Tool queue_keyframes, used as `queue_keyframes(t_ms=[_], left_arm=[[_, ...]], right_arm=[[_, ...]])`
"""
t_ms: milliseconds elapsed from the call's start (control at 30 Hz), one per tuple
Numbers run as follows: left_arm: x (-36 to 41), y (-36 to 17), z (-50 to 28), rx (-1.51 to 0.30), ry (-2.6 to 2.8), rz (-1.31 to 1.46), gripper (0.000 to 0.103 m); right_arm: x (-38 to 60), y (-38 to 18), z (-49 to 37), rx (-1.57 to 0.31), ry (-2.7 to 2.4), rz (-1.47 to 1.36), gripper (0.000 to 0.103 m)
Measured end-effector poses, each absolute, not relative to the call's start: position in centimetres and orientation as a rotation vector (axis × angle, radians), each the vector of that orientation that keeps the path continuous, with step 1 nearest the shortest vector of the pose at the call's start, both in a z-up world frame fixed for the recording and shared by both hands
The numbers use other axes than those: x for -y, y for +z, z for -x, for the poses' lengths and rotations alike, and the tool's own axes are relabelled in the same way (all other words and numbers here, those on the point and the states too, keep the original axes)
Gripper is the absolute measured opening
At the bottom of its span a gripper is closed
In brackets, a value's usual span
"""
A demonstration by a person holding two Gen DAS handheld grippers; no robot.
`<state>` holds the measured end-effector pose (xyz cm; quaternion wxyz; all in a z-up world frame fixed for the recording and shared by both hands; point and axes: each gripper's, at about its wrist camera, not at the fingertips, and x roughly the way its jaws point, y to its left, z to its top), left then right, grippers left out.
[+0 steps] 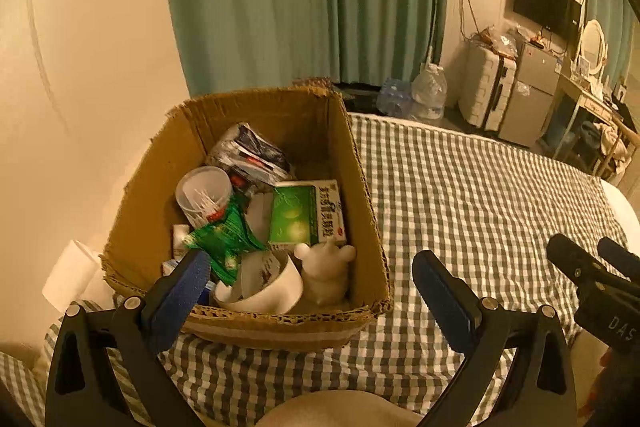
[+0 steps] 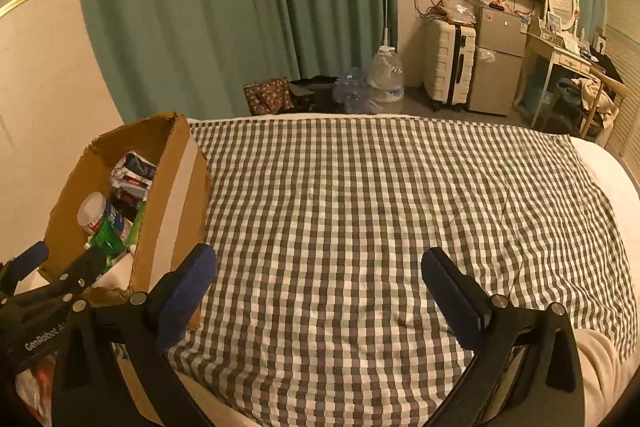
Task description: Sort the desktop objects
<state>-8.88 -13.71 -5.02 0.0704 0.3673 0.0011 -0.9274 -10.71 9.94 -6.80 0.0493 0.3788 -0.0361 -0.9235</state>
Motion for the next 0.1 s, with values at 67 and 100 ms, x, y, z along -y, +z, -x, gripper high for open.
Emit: queue_keyframes(t_ms=[67, 100], left_arm=[[13.47, -4.75, 8.65, 0.042, -2.758, -1.058, 0.103], [13.44, -4.58, 8.57, 0.04, -2.763, -1.045, 0.103]], right_arm=[[-9.97, -6.91, 10.66, 0.114, -2.807, -1.155, 0.103], [-10.01, -6.86, 10.59, 0.122, -2.805, -1.145, 0.103]])
